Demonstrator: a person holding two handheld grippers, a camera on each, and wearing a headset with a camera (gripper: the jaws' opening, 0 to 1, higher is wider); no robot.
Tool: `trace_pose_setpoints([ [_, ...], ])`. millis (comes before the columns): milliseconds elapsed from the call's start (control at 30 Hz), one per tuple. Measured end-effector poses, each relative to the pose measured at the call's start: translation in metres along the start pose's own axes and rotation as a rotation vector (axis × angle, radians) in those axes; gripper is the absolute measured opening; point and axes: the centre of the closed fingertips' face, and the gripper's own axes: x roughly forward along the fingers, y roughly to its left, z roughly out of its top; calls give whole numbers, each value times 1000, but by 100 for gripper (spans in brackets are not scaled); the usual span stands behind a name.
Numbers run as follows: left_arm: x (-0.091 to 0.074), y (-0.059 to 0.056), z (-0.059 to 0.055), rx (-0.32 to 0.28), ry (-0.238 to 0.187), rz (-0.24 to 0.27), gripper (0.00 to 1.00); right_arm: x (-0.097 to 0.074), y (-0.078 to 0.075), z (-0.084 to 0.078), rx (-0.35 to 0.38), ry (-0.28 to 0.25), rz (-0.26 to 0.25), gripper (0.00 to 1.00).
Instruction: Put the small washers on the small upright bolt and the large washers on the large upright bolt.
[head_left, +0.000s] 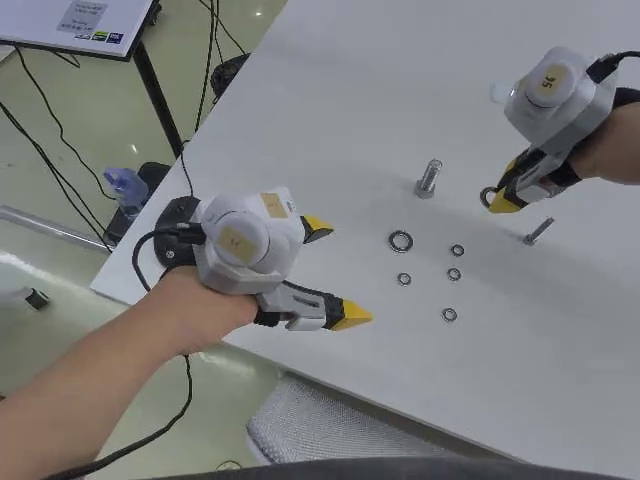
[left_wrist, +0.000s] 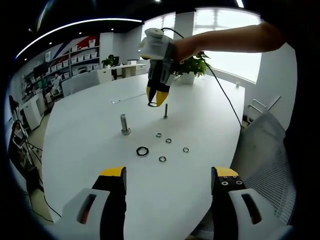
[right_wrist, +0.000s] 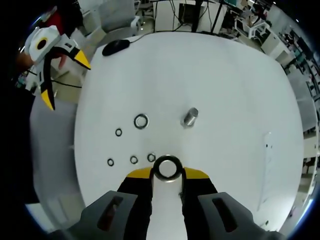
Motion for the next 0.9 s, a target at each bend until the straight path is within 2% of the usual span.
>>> trace_pose_setpoints([
  [200,1,2,2,0,-3,-3,68,2,-15,11,0,-4,-10,22],
  [533,2,4,-4,5,16,-3,69,13,-29,21,-9,8,-23,22],
  [900,3,5,-4,-1,13,-6,69,22,-40,39,-5,-15,-29,22],
])
